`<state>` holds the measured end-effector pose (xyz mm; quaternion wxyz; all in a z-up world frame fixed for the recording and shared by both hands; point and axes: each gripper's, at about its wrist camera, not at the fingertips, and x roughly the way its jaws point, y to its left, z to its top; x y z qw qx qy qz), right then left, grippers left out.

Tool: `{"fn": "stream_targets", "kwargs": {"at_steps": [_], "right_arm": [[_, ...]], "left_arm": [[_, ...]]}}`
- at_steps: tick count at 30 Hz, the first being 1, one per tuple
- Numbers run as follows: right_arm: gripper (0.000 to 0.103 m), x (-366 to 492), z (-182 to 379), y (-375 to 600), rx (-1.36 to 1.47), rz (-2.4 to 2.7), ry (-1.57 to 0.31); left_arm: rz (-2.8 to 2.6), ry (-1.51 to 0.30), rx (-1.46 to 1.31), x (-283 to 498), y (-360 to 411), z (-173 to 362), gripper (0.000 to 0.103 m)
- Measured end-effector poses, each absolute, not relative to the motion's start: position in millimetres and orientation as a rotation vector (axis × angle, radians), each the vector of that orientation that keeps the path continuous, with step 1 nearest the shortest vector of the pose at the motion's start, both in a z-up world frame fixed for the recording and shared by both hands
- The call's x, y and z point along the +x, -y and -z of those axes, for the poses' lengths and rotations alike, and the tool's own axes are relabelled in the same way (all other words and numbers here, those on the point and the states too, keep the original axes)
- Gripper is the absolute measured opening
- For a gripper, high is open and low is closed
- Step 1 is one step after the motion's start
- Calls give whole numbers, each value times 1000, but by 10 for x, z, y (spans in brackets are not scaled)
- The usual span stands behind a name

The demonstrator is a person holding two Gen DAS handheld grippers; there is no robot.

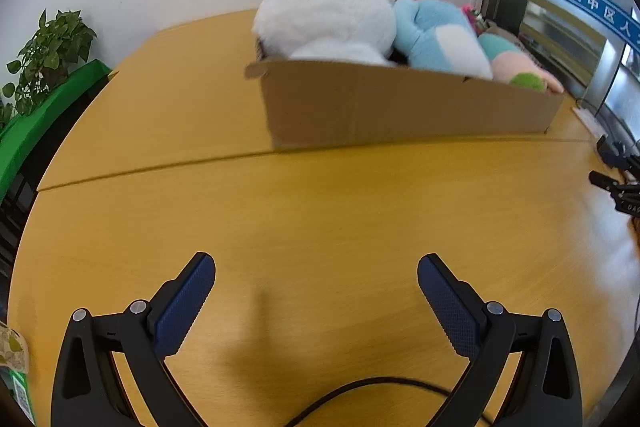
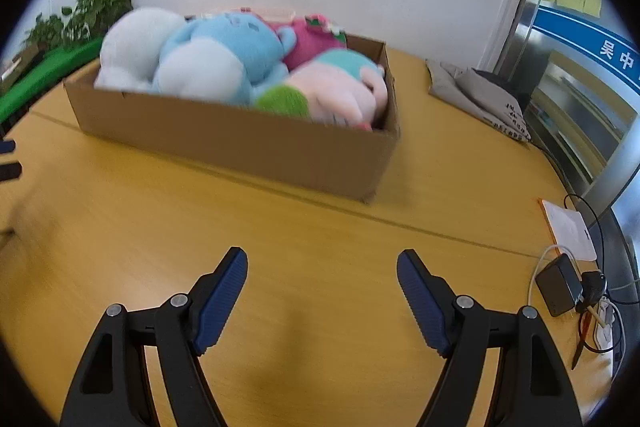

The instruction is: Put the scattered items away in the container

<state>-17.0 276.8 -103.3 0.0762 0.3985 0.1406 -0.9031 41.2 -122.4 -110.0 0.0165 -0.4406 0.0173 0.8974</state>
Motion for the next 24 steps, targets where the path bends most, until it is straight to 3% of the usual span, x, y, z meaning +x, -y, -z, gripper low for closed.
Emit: {"fn": "stream_targets", "kwargs": {"at_steps": [4,8,14,16,24], "right_arm": [[78,-181,1361,-3108,1293,2645,-422],[81,-200,1407,-3382,1274,2562,-266],[94,-171,1425,-3457,1202,2433,-302],[103,-208,1432,-3442,1206,2396,-317],[103,-366,1404,-3479,1194,2344,-347]], "left_arm": [[-2757,-95,-1448,395,1609,1391,103],[-2728,-63,-1405,333,1887,1455,103],[-2673,-101,-1349,144,2163,1474,103],[-2664,-104,-1347,58,2216,1470,103],[-2657,-94,-1351,-117,2416,1465,103]]}}
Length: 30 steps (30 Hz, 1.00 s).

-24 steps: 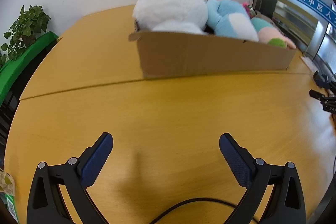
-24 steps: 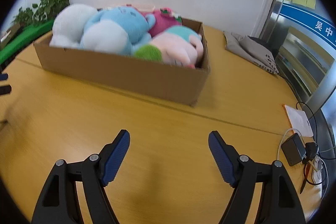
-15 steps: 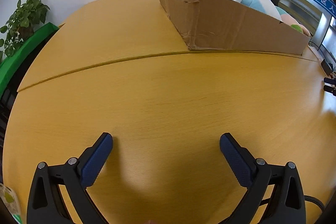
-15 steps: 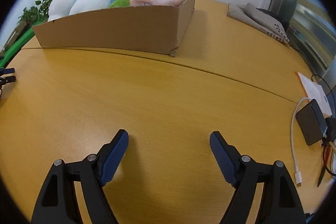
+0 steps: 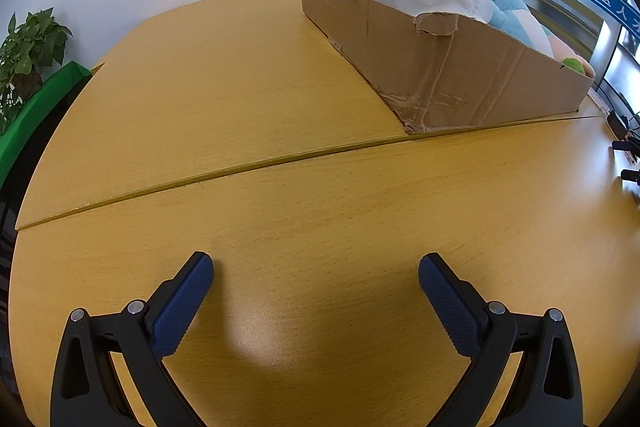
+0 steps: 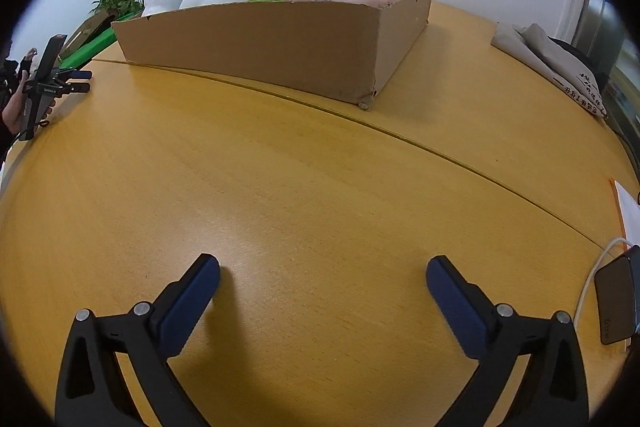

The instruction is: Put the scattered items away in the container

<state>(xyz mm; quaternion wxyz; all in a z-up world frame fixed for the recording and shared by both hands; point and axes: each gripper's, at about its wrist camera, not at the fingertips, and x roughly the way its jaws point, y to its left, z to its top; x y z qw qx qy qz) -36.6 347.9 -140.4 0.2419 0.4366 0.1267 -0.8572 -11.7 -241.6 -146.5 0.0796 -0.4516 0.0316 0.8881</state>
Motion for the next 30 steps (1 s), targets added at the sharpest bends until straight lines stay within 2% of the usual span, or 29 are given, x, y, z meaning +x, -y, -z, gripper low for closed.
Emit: {"fn": "stream_targets", "kwargs": {"at_steps": [30], "right_arm": [[103,-378,1398,-3493,1191,2344,-349]], "left_arm": [[-2670,-92,-1355,-142,2337,1466,103]]}}
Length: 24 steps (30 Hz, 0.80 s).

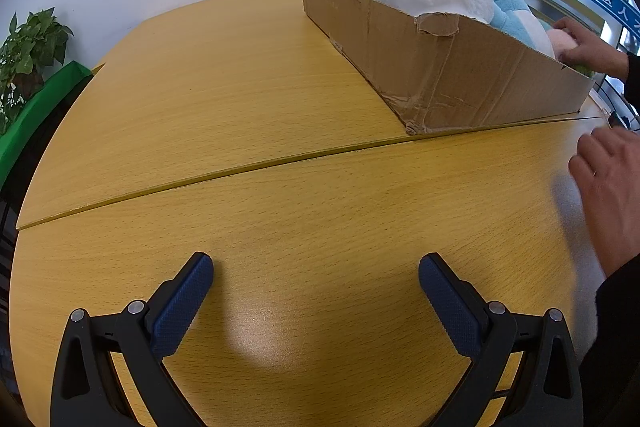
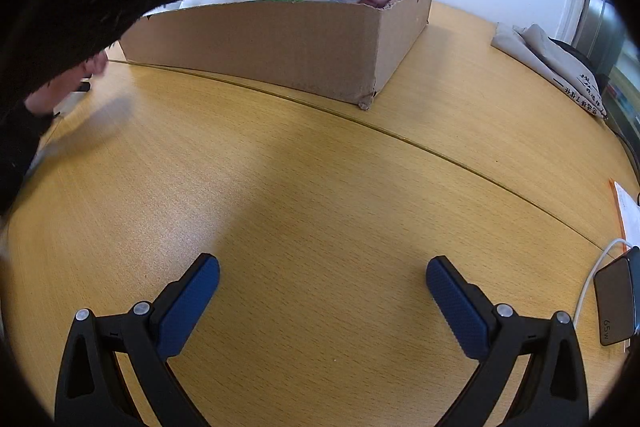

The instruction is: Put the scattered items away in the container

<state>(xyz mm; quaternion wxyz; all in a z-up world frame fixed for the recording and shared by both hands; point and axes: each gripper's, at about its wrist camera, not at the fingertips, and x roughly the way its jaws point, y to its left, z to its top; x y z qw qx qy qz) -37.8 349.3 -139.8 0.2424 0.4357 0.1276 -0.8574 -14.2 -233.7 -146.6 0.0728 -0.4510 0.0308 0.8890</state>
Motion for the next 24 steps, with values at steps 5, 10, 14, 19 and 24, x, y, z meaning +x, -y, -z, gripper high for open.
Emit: {"fn": "stream_targets", "kwargs": {"at_steps": [5,10,14,19,24], "right_arm": [[103,-374,1403,-3498,1192,2345,-350],[103,-365,1407,-3500,1192,2345,-350],[103,-365,1413,-3500,1192,2345,-350],[103,-368,1422,-3502,1191,2345,-350],[103,-364,1425,-3502,1191,2345,-350]], "left_arm": [[-2671,-92,-1355,-138,2330,1469,103],[-2672,-91,-1355,-143,2318,1470,103],[-2673,-91,-1355,-142,2315,1472,103],[-2673,-90,-1354,-143,2341,1478,103],[-2673,-90,-1355,-140,2344,1480,103]]}}
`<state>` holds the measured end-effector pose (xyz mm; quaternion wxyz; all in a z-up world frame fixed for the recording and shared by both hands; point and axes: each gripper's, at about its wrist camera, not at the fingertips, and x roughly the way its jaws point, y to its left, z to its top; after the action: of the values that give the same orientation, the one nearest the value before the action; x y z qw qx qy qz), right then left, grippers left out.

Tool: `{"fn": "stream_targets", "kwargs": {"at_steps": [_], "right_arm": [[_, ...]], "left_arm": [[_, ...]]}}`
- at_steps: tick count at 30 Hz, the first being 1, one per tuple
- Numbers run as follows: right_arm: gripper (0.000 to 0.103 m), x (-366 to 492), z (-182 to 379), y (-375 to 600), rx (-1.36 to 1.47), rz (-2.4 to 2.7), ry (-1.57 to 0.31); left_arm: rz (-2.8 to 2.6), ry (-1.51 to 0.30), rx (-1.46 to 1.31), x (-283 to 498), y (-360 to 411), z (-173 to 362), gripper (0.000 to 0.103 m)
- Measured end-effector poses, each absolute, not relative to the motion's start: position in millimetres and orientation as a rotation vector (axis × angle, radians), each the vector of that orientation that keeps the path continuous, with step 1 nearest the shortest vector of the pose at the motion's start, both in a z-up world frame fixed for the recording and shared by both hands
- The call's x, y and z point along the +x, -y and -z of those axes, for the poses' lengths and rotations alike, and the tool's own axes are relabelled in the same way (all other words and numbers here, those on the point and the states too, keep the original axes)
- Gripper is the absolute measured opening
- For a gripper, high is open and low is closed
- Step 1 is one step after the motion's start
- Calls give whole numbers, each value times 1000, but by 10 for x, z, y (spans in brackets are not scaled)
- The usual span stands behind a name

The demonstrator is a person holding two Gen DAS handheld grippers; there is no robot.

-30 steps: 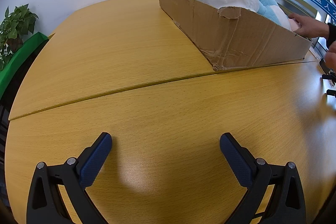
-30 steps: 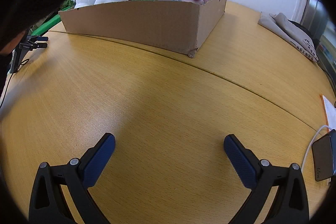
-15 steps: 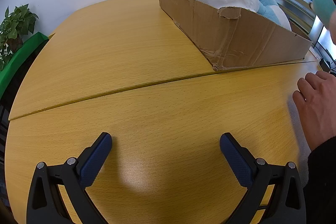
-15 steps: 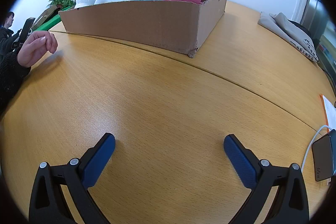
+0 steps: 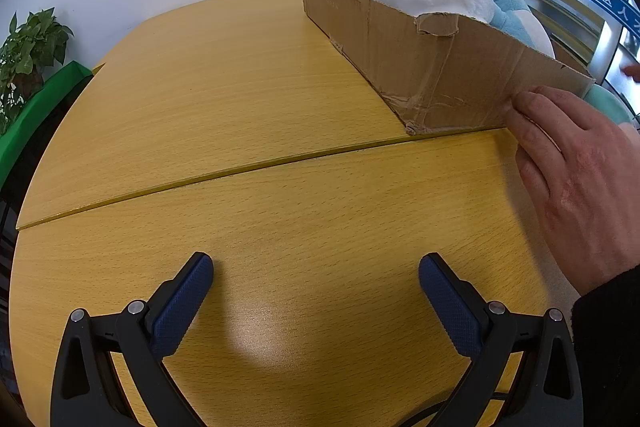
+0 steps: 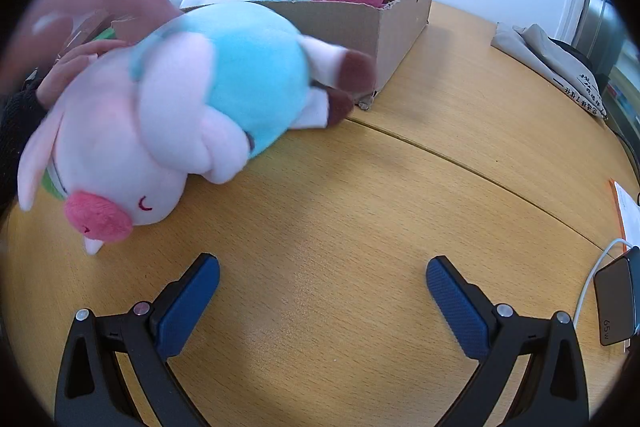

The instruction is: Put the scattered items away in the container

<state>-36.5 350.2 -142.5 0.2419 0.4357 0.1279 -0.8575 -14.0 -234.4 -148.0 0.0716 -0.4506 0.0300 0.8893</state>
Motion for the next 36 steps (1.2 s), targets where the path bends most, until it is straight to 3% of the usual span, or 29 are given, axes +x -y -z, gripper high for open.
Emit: {"fn": "stream_targets", "kwargs": {"at_steps": [36], "right_arm": [[103,-343,1423,-3495,1189,2345,-351]], "left_arm": [[-2676,-88,-1355,-126,2344,1481,103]]}}
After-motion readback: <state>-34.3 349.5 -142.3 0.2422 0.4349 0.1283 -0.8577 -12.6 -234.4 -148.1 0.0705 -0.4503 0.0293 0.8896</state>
